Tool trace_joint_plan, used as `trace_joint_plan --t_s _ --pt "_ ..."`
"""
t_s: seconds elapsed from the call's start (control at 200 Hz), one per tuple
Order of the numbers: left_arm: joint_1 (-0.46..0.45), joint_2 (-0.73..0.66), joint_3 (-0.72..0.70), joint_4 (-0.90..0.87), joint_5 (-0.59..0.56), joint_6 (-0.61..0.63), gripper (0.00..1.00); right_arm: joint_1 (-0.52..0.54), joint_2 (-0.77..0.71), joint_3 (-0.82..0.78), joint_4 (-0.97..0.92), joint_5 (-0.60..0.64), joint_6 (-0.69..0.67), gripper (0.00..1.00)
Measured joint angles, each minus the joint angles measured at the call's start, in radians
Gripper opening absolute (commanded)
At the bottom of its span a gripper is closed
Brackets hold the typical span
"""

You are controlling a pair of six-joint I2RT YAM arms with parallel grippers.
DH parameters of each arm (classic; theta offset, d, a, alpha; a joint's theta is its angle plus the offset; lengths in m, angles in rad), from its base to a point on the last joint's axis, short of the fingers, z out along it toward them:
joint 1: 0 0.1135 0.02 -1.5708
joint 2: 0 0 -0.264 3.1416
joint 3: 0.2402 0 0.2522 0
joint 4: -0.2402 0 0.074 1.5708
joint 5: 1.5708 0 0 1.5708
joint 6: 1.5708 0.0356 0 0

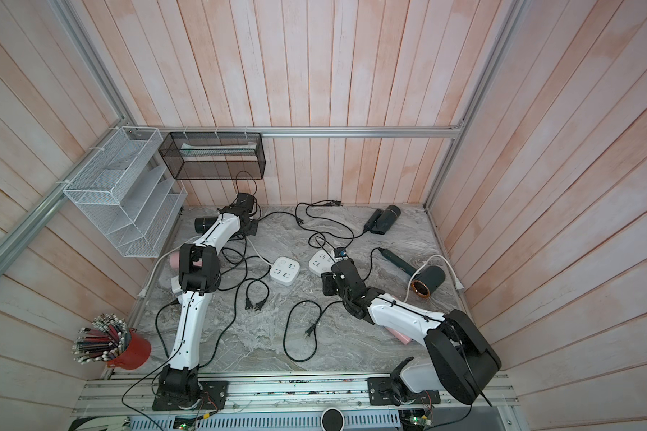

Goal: Charge the blow dryers
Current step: Pick up the charging cable from the center of the board.

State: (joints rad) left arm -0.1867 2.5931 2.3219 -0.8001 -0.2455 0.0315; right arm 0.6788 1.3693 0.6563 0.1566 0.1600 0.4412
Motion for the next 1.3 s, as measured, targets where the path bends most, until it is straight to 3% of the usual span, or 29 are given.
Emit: trace_joint_plan --t_s 0.165,0.525,0.87,1.105,1.3 --pt "-0.032 -0.102 -0.084 -0.025 -0.002 -0.035 0.11 0.0 -0.002 0.0 0.0 0.0 0.001 0.51" --pt "-0.013 -0.435 -0.312 -0.02 -0.015 -0.13 0.11 0.0 -0.025 -0.003 0.0 -0.001 0.004 0.51" --pt "-0.006 -0.542 -0.539 -0.019 0.005 -0.177 0.11 0.0 -0.05 -0.003 0.0 -0.001 0.007 0.51" --pt "-0.003 -0.707 -0.73 0.035 0.107 -0.183 0.11 0.0 -0.055 -0.003 0.0 -0.002 0.008 0.51" --pt "-0.003 -0.808 -0.814 0.058 0.116 -0.205 0.11 0.0 -0.055 -0.003 -0.001 -0.005 0.008 0.51"
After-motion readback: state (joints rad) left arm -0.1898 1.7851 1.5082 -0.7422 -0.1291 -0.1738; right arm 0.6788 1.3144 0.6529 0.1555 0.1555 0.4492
